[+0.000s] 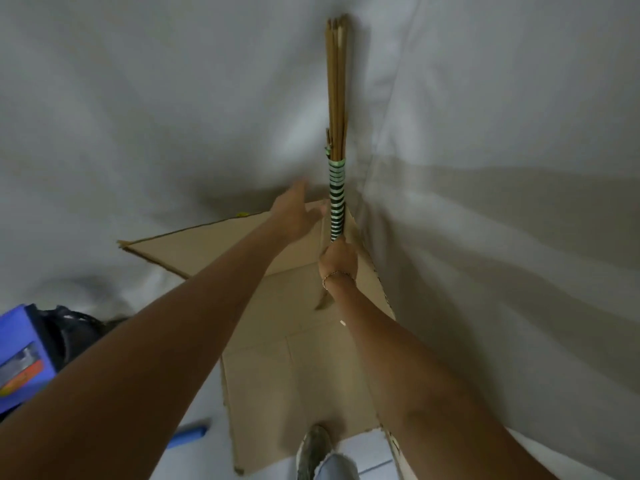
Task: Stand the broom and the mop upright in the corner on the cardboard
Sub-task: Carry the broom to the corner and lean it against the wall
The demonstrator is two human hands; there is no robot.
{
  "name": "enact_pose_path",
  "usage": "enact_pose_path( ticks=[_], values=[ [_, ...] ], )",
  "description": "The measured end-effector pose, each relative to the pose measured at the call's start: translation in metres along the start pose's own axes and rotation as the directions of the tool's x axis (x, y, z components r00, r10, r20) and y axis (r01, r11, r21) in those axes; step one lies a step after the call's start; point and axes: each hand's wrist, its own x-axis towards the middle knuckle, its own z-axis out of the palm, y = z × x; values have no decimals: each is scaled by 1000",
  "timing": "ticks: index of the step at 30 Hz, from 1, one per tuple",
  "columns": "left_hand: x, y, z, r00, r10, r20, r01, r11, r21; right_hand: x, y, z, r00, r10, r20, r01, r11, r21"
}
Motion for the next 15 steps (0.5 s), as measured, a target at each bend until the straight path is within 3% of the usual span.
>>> enact_pose_path(
  ticks=[4,8,15],
  values=[
    [-73,-26,-43,998,-47,52,34,972,234,-64,-19,-24,988,-146,46,151,982,-112],
    [-185,-48,-102,996,-34,78,-1,913,408,-174,-30,-39,912,-377,165,406,887,-220],
    [-404,-90,-179,990,-45,-135,106,869,484,-354,-56,-43,785,-546,292,619,690,-375]
  ],
)
